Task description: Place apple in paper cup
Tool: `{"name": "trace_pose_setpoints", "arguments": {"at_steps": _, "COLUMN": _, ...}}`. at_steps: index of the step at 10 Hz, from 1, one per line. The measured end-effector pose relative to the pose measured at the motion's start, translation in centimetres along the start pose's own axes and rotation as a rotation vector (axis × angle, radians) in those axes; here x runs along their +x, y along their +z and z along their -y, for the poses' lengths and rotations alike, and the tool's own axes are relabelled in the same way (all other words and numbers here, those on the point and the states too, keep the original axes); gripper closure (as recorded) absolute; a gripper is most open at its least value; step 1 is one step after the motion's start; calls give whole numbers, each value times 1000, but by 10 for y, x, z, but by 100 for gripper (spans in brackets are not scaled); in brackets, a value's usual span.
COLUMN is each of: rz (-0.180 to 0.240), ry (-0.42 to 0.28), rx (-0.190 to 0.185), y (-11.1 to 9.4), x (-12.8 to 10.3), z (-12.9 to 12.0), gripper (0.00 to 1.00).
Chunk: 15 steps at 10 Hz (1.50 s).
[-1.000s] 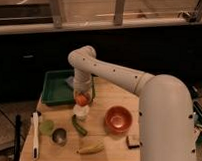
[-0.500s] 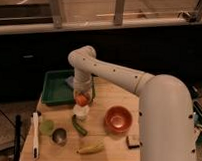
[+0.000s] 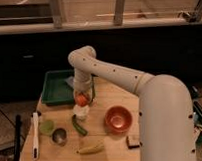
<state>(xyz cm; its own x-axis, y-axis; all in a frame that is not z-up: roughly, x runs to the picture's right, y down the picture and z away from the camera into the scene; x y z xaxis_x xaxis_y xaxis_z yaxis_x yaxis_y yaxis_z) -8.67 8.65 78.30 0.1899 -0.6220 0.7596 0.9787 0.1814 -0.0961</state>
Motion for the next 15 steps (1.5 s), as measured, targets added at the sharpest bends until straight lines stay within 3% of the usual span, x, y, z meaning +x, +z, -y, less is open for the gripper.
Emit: {"name": "trace_pose_setpoints", "arguments": {"at_steps": 15, "rz": 0, "ry": 22, "rx": -2, "y": 0, "x": -1, "z": 0, "gripper": 64}}
